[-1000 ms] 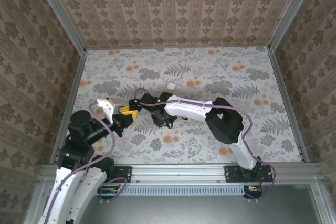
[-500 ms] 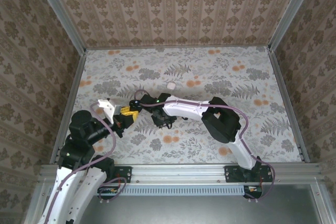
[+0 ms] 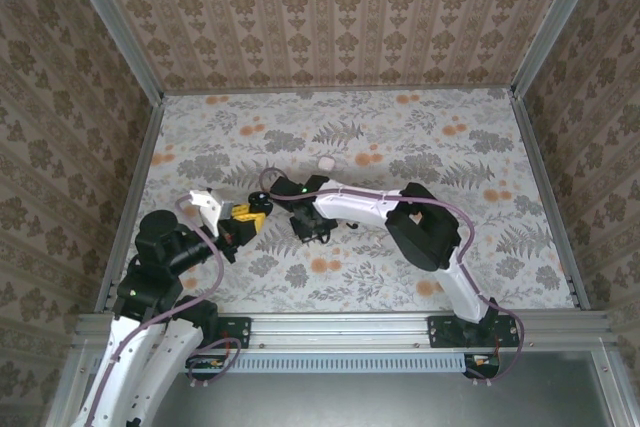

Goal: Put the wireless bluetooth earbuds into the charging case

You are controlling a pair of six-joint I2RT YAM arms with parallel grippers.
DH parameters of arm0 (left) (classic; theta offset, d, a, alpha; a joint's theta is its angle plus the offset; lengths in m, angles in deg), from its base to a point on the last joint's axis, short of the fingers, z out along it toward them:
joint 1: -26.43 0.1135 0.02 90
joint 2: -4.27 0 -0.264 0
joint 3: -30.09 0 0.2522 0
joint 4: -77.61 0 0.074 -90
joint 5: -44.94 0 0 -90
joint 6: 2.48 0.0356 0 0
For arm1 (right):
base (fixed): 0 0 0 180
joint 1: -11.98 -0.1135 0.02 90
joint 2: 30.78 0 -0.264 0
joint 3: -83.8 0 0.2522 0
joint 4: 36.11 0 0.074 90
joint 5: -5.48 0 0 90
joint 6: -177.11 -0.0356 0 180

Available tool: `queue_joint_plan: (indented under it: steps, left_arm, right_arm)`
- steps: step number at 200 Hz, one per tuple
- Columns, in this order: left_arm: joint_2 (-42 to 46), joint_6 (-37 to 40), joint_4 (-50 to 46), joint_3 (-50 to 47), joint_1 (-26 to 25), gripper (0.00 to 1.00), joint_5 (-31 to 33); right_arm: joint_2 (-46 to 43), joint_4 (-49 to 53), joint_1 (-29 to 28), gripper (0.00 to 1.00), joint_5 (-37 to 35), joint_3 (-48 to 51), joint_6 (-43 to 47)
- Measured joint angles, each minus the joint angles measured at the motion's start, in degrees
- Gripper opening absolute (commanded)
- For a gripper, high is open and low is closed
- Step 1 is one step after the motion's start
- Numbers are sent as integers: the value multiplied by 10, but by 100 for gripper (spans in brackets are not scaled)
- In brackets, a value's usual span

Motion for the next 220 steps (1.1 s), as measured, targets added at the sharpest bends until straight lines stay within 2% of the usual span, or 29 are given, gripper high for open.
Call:
queue_joint_plan:
  steps: [49,133,160,220]
  left_arm:
    - [0,-1,45,-24,0,0,-19]
    - [-25,-48,230,-83,-17,0,-13]
    - [-60,-61,299,-95,-41,0,9]
    - [-161,-45,411,-97,-138,0,101]
  right_arm:
    - [-91,-56,37,17,30,105,-18]
    - [-367,-178,85,18,53,233,-66]
    - [-427,-210,87,18,58,249,-77]
    - [-539,-309,87,18,64,288,-101]
